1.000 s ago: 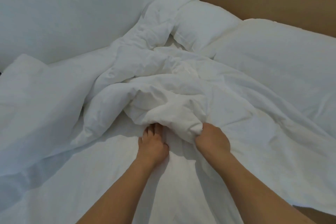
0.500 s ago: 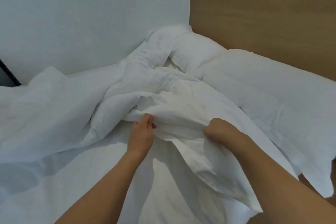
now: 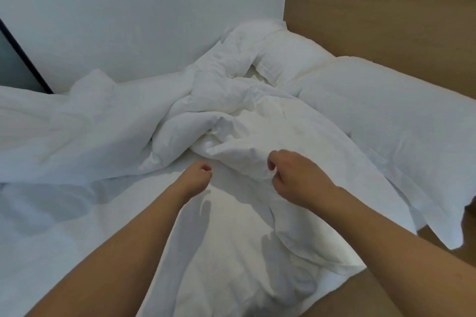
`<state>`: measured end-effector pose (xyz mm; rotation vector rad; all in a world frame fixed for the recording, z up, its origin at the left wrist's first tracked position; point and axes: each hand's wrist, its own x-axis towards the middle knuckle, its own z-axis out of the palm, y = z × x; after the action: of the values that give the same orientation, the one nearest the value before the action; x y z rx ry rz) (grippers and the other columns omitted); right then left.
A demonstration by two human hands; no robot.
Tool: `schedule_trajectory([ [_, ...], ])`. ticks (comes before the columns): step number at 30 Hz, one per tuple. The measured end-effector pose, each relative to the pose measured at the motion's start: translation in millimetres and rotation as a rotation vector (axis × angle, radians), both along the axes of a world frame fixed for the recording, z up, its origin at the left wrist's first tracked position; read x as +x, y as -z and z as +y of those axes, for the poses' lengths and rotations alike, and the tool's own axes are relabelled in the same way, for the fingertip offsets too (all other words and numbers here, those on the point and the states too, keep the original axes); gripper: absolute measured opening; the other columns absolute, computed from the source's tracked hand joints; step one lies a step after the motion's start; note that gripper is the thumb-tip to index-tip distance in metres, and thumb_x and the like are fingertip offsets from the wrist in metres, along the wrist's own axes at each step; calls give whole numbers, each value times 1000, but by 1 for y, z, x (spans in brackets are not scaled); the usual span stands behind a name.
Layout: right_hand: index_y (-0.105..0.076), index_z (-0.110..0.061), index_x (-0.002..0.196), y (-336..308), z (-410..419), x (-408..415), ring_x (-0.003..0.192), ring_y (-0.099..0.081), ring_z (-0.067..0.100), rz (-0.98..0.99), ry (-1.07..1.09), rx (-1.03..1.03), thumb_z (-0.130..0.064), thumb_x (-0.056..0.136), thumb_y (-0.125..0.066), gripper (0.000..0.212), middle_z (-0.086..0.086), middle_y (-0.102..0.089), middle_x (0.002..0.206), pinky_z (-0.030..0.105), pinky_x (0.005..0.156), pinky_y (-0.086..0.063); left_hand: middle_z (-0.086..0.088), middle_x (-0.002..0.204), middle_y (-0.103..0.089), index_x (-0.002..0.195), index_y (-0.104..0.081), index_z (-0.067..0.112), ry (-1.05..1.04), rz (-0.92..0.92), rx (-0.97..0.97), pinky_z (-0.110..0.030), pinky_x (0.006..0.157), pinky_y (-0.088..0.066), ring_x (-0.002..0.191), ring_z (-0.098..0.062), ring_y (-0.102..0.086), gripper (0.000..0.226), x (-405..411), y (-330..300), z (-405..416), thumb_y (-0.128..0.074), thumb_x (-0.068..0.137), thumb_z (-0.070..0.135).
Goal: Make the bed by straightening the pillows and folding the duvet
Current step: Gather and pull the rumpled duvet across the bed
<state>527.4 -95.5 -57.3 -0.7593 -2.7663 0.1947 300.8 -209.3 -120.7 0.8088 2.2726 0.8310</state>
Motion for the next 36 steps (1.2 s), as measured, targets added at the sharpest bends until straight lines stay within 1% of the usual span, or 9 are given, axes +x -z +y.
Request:
schedule_trajectory([
  [4,-46,-21,131,41,-14,-27,120,-47,27,-465,-77,-234,-30,87,-51,46,6,-46,133,36,98,-38,-3,135,-54,129,-56,22,103,81,-25,-31,98,-42,118,-19,-54,38,-1,8,9,-38,96,16],
  [11,-12,-7,152,114,29,-64,134,-31,37,-388,290,53,-32,78,-60,92,24,-21,153,49,113,-18,4,151,-37,143,-41,28,192,167,30,-26,101,-33,132,-17,-42,48,4,16,25,-35,98,11],
  [14,-53,5,131,139,48,-77,101,-58,39,-324,300,160,-24,54,-77,86,27,-60,116,48,96,-33,7,153,-31,144,-37,28,206,175,42,-24,101,-31,134,-16,-38,49,-2,21,27,-37,98,11],
  [18,-71,-6,86,136,69,-86,72,-60,30,-290,279,285,-17,58,-78,31,14,-64,76,38,75,-44,8,152,-30,144,-37,27,210,178,61,-21,99,-29,134,-14,-37,49,-6,27,34,-38,98,12],
  [22,-68,-16,100,95,83,-96,99,-63,26,-306,243,-52,-17,86,-53,21,7,-69,105,30,81,-41,6,159,-10,150,-21,31,245,315,29,-32,112,-25,144,-21,-16,64,-7,34,40,-49,93,19],
  [27,-63,-7,75,-27,78,-104,70,-54,23,-57,46,-810,6,73,-45,22,12,-57,73,23,59,-41,0,157,23,142,29,44,18,505,40,-55,115,-17,148,-28,8,124,-8,13,55,-73,73,50],
  [29,-63,-8,72,-61,70,-88,65,-57,25,-74,-51,-1009,2,64,-47,20,13,-58,68,30,60,-47,-11,158,-1,149,13,35,-135,592,157,-57,108,-28,144,-36,-14,118,-16,-4,64,-71,70,56],
  [32,-66,-9,69,-74,71,-61,66,-60,28,-199,-19,-1183,0,56,-48,24,15,-61,70,34,66,-51,-19,130,-53,139,-38,23,-227,715,253,-49,91,-46,115,-42,-52,64,-36,-36,59,-58,80,38],
  [36,-59,-10,83,-61,76,-50,67,-50,17,-401,70,-643,1,83,-41,21,6,-56,82,19,55,-42,-10,109,-68,112,-62,25,52,814,107,-38,78,-50,97,-35,-63,30,-45,-92,31,-54,84,22],
])
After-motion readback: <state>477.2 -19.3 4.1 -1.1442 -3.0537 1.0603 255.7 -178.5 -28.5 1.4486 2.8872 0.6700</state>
